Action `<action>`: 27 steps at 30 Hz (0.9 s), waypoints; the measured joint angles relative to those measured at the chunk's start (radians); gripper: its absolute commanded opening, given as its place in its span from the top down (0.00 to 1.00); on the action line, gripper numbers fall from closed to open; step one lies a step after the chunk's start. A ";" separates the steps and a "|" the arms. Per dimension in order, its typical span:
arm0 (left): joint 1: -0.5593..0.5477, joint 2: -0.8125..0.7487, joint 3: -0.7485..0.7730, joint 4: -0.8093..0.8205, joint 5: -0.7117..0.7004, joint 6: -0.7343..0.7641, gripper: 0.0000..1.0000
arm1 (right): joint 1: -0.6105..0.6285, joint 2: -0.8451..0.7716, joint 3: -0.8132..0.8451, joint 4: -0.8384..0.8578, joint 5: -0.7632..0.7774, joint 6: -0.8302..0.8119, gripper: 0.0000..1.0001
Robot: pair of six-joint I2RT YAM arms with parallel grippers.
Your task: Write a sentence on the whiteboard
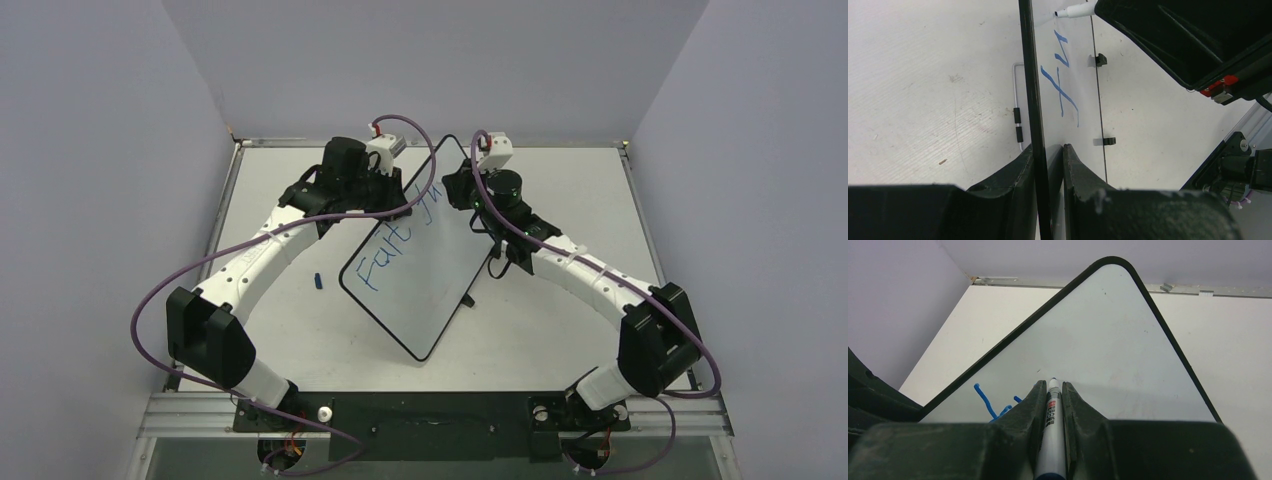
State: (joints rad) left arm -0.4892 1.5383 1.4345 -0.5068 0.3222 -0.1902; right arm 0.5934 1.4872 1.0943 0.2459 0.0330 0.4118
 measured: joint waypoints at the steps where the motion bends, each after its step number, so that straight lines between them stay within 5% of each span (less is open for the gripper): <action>1: 0.000 0.000 0.000 0.000 0.000 0.000 1.00 | -0.001 0.003 0.000 0.000 -0.002 0.002 1.00; 27: 0.000 0.000 0.000 -0.001 -0.005 -0.001 1.00 | -0.031 0.067 0.069 0.007 -0.023 0.018 1.00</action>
State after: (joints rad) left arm -0.4889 1.5387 1.4345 -0.5076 0.3168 -0.1909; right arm 0.5625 1.5539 1.1633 0.2531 0.0097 0.4301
